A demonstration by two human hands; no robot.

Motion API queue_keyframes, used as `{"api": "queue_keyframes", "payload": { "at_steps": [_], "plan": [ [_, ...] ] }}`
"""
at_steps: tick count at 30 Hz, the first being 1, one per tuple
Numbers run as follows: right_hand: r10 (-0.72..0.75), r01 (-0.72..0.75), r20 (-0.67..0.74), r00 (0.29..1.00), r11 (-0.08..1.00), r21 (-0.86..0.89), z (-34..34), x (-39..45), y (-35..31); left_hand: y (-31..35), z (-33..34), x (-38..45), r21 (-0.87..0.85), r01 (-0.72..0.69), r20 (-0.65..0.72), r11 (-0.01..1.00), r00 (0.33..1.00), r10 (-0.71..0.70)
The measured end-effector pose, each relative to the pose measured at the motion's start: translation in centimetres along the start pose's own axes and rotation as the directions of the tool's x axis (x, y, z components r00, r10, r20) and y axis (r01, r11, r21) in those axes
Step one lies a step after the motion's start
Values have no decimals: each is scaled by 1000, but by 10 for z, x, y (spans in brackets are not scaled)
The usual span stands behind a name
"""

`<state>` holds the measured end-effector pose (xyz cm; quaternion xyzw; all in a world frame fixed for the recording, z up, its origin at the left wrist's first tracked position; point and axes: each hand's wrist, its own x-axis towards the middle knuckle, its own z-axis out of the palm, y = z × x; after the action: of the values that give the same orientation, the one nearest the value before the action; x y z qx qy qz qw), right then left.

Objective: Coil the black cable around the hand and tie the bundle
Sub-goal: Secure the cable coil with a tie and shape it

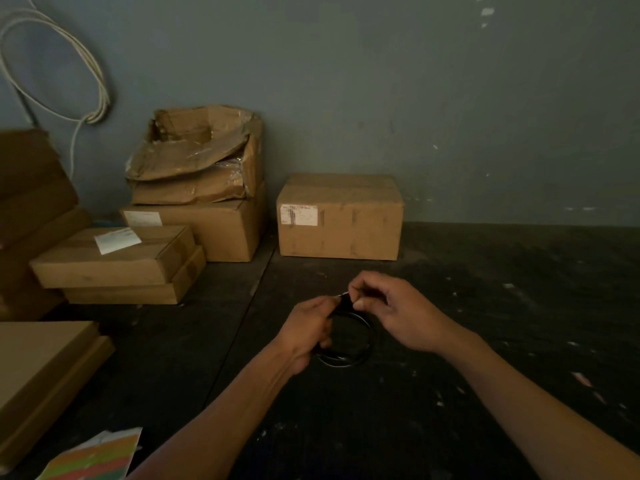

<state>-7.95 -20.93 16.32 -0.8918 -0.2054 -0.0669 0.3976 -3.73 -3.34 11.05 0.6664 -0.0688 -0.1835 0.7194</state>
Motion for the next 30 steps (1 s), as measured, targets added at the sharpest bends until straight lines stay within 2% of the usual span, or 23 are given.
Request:
{"api": "queue_keyframes", "payload": {
  "at_steps": [3,6,8,10,13,16,18,22,26,30],
  "plan": [
    [-2,4,39,999,999,-42,9,-4,2,-10,-3,1,23,-19,-109,1000,994,21],
    [90,-88,-12,996,987,135,14,-5,6,-11,-3,1,134,-142,-175,981,971,165],
    [185,-177,-9,983,952,250,15,-6,6,-9,-4,3,276,-225,-197,934,938,284],
    [320,-295,-6,947,879,374,18,-7,4,-9,-6,5,406,-303,-167,862,903,396],
    [507,-435,23,861,713,550,22,-3,2,-9,-5,7,555,-432,-60,710,831,553],
    [567,-459,53,822,603,653,22,-1,1,-9,-1,9,643,-515,33,566,757,652],
    [580,-442,34,814,579,686,23,0,0,-7,0,11,649,-536,42,540,734,678],
    [596,-383,-9,803,527,759,25,-2,-1,-5,3,12,611,-565,7,555,705,710],
    [633,-313,-62,771,462,830,29,-4,-1,-6,6,14,495,-543,-127,679,727,674],
    [664,-279,-96,742,435,856,38,-10,2,-9,7,19,351,-473,-289,808,766,574]
  ]
}}
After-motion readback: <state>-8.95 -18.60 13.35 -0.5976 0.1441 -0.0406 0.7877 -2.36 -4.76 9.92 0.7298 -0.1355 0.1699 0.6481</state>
